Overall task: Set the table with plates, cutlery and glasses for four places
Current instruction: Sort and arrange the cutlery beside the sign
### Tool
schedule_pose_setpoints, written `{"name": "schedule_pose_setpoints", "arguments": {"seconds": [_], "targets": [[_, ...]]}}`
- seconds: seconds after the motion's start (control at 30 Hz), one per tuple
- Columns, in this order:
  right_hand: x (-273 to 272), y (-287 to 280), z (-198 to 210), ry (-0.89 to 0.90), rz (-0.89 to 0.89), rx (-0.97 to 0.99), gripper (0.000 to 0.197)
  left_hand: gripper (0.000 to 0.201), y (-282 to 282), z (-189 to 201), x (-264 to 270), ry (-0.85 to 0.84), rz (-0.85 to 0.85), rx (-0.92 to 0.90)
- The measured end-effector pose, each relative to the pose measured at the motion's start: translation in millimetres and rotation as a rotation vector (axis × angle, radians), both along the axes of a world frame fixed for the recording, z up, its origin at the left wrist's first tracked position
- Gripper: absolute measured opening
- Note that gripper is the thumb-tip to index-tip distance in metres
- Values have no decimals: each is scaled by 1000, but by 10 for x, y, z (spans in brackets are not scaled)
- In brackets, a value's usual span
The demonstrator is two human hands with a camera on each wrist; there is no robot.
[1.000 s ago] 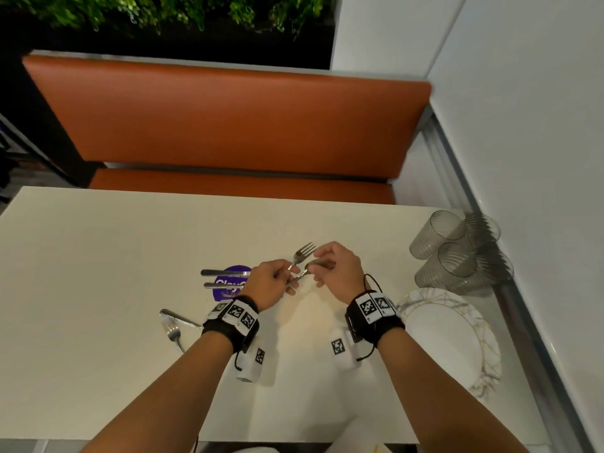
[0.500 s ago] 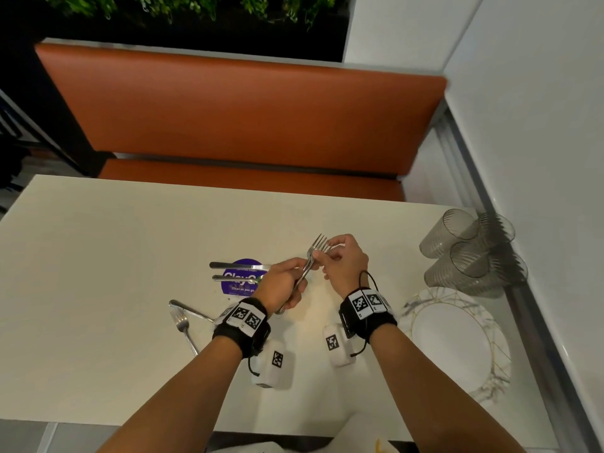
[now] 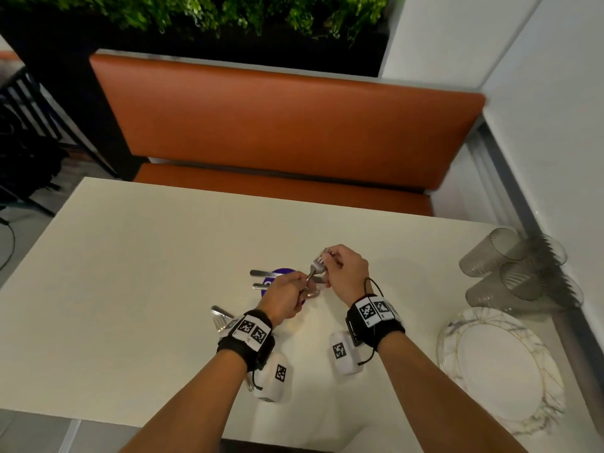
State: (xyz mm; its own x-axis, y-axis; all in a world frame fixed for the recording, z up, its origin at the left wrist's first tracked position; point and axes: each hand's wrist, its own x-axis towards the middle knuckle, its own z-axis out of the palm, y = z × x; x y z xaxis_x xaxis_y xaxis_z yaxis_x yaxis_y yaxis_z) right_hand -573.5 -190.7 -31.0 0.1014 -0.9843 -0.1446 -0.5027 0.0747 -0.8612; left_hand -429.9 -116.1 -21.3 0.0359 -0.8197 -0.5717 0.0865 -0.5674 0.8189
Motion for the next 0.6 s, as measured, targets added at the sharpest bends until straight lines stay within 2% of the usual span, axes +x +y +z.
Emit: {"name": "schedule_pose_setpoints", "arguments": {"seconds": [0.1,0.2,0.3,0.37,0.5,0.6], "targets": [[321,86,-25,40,23,-8,9,29,88,-70,328,-34,-2,7],[648,244,-17,-32,-1,74,10,33,169,-149,697,-162,-1,5],[842,416,-201,-42,-34,157,11,33,275,-282,1098,-257,45,32],[903,550,-354,50,-26,174,11,30,360,-355,1332,-298,48,54],[934,875,-581,374,52,298,12,25,463,-427,1615,-322,32,65],[960,1127,-726,521,88,412,37,28,516,-471,1724,-343,-20,50]]}}
